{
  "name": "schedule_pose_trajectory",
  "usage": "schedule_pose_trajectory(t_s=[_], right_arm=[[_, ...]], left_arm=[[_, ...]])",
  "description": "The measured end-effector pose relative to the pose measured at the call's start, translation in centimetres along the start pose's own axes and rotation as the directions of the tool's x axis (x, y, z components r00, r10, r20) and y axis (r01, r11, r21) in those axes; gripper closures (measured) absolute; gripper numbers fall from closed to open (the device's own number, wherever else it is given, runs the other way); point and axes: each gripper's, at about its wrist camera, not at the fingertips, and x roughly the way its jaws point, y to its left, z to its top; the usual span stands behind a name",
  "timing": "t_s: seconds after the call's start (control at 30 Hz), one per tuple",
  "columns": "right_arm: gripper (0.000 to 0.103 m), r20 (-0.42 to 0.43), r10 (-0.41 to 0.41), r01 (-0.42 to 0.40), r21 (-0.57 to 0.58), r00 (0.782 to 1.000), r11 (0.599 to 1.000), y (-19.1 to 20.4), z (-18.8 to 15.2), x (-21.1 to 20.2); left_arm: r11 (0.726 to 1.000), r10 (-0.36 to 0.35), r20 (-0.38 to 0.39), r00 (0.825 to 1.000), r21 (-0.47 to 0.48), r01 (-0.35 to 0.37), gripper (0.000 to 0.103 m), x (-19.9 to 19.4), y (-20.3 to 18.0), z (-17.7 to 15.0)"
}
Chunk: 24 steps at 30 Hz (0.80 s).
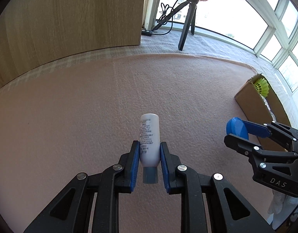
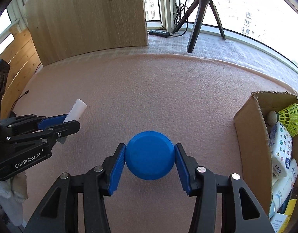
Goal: Organize objects
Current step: 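Carry the blue lid and white tube into the box and open both grippers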
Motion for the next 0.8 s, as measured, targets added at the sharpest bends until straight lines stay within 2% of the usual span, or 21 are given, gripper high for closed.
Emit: schedule_pose_trajectory(t_s=[0.2, 0.43, 0.8], right_arm=[[0.057, 0.062, 0.006, -0.010, 0.064, 0.998, 0.998, -3.1, -1.1, -4.8], [0.057, 0.124, -0.035, 0.017, 0.144, 0.992, 0.989, -8.0, -3.6, -9.5], [0.057, 0.141, -0.156, 0.107, 0.301, 0.978, 0.947, -17.1, -8.8, -13.9]], left_arm=[[0.998, -0.051, 0.036, 0.998, 0.049, 0.049, 0.081, -1.7, -4.4, 0.3], [0.983, -0.132, 0.054, 0.990, 0.139, 0.124, 0.081, -3.2, -11.1, 0.4], [0.920, -0.262, 0.002, 0.965, 0.302, 0.249, 0.081, -3.1, -23.3, -1.0]])
